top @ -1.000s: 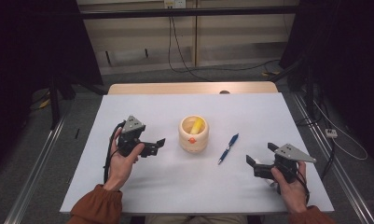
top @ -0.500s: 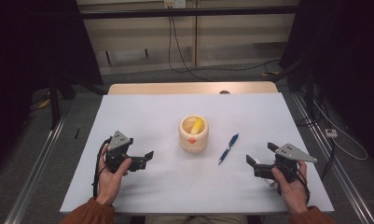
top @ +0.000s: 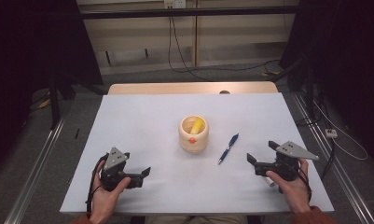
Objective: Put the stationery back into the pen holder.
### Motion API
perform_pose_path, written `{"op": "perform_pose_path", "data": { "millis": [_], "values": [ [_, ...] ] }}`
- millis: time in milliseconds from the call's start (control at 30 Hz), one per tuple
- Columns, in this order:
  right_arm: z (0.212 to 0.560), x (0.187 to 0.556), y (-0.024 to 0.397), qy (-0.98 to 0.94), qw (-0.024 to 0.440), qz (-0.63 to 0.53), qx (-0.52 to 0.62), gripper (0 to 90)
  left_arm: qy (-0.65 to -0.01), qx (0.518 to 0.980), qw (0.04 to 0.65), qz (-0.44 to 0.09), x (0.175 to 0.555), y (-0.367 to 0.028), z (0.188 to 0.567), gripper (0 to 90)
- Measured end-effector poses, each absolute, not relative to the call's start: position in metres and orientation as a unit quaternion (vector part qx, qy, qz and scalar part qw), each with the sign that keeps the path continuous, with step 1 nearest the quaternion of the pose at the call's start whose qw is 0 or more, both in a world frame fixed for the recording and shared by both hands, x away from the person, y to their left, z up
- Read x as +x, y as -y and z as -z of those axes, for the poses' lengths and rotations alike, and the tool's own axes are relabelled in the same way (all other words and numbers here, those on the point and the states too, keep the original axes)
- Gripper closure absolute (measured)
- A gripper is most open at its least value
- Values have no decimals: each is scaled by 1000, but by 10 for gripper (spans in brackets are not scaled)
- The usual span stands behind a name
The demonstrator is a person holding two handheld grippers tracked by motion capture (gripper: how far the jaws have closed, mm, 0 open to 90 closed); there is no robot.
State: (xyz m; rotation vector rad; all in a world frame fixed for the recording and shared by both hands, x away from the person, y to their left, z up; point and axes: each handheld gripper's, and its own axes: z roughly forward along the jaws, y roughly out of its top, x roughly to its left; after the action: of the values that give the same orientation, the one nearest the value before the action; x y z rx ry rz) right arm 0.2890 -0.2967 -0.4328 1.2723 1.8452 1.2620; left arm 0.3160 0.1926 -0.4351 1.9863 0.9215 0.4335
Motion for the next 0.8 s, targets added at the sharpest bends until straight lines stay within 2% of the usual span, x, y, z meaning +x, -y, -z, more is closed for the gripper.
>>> {"op": "perform_pose_path", "data": {
  "millis": [300,467,600,733,800],
  "values": [
    [432,292,304,-688,255,-461,499,112,-385,789,447,-171,318,-199,440,60],
    [432,300,308,-707,212,-442,509,112,-377,803,429,-171,320,-198,443,60],
    [434,305,310,-718,198,-419,519,102,-380,800,432,-170,322,-199,444,61],
    [433,312,313,-735,136,-404,528,96,-383,797,434,-171,321,-199,444,62],
    [431,312,312,-738,141,-394,529,97,-388,796,433,-167,320,-198,444,62]
  ]
}}
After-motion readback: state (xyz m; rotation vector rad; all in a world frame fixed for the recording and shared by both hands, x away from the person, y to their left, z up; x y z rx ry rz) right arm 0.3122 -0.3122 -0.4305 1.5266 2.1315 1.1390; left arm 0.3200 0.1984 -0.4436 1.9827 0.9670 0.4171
